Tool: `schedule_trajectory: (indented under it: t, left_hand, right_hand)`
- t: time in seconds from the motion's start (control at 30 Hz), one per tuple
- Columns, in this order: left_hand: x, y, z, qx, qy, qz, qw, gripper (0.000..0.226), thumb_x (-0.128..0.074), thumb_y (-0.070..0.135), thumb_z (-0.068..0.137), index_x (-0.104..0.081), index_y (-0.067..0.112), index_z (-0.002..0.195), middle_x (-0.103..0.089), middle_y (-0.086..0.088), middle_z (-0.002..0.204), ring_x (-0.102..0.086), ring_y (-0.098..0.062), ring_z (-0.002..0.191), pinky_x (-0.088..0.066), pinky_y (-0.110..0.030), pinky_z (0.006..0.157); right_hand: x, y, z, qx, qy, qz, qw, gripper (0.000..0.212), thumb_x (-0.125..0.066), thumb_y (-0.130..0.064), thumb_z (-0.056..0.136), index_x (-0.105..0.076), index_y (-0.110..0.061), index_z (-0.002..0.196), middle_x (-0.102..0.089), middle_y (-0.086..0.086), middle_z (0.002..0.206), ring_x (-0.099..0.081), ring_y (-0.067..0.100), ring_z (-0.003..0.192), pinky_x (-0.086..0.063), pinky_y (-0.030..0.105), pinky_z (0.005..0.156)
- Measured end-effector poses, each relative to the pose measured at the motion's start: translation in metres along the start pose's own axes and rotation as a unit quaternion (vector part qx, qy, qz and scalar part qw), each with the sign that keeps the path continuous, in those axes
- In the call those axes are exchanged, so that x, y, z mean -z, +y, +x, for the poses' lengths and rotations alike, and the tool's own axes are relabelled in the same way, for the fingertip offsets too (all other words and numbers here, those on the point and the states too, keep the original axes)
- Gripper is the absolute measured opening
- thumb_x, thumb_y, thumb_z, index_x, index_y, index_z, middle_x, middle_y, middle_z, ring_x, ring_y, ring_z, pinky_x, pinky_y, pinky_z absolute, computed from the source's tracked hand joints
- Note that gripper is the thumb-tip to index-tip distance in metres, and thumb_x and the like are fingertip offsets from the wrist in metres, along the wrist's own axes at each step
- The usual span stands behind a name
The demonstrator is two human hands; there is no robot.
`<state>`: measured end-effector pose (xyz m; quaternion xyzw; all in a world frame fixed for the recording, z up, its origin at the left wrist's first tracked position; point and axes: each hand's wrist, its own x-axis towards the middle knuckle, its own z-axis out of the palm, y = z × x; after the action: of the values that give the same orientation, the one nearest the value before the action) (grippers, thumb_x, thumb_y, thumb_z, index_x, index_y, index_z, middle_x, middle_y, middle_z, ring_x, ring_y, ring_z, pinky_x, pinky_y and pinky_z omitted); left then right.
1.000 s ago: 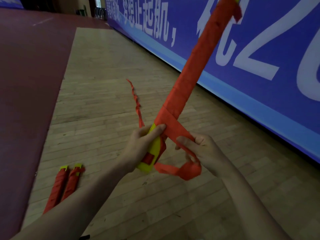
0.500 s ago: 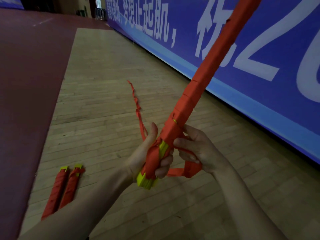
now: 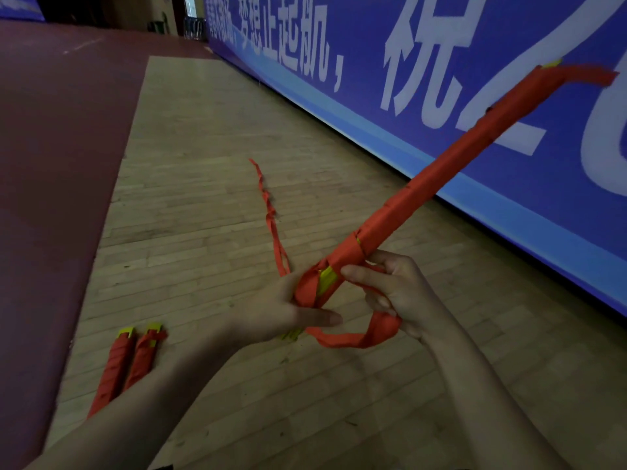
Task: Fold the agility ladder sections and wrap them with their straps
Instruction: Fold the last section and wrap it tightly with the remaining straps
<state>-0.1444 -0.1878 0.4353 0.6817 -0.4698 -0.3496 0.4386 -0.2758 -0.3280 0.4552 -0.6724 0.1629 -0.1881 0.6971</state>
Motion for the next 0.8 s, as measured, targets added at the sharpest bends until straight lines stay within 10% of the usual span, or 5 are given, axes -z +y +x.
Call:
schedule_trajectory:
  t: [0.2, 0.47, 0.8]
  left_hand:
    - [-0.017, -0.015, 0.006, -0.024, 0.165, 0.088, 0.982, 0.054, -0.062, 0.043, 0.051, -0.056, 0.023, 0.101, -0.057, -0.001, 0.071, -0.051, -0.020, 0.061, -0.048, -0.045, 0.063]
    - [-0.016, -0.029, 0.014, 0.044, 0.218, 0.057, 0.973, 0.045, -0.064, 0.032, 0.050, -0.056, 0.023, 0.093, -0.054, 0.005, 0.067, -0.046, -0.015, 0.058, -0.042, -0.037, 0.059]
    - [-0.016, -0.007, 0.014, 0.062, 0.116, -0.270, 0.954, 0.029, -0.063, 0.003, 0.049, -0.052, 0.003, 0.076, -0.044, -0.010, 0.063, -0.043, -0.014, 0.044, -0.035, -0.020, 0.040]
  right_hand:
    - [0.003, 0.000, 0.002, -0.018, 0.019, -0.043, 0.999, 0.032, -0.074, -0.020, 0.069, -0.070, -0.010, 0.099, -0.063, 0.004, 0.062, -0.027, 0.005, 0.031, -0.013, 0.021, 0.036]
    - [0.000, 0.000, -0.001, -0.015, 0.071, -0.140, 0.987, 0.024, -0.077, -0.027, 0.076, -0.064, -0.008, 0.080, -0.043, -0.006, 0.047, -0.039, 0.005, 0.037, -0.031, 0.018, 0.036]
    - [0.004, -0.001, 0.003, -0.039, 0.139, -0.066, 0.987, 0.018, -0.073, -0.026, 0.081, -0.065, -0.009, 0.082, -0.040, -0.005, 0.044, -0.033, 0.004, 0.034, -0.025, 0.017, 0.032]
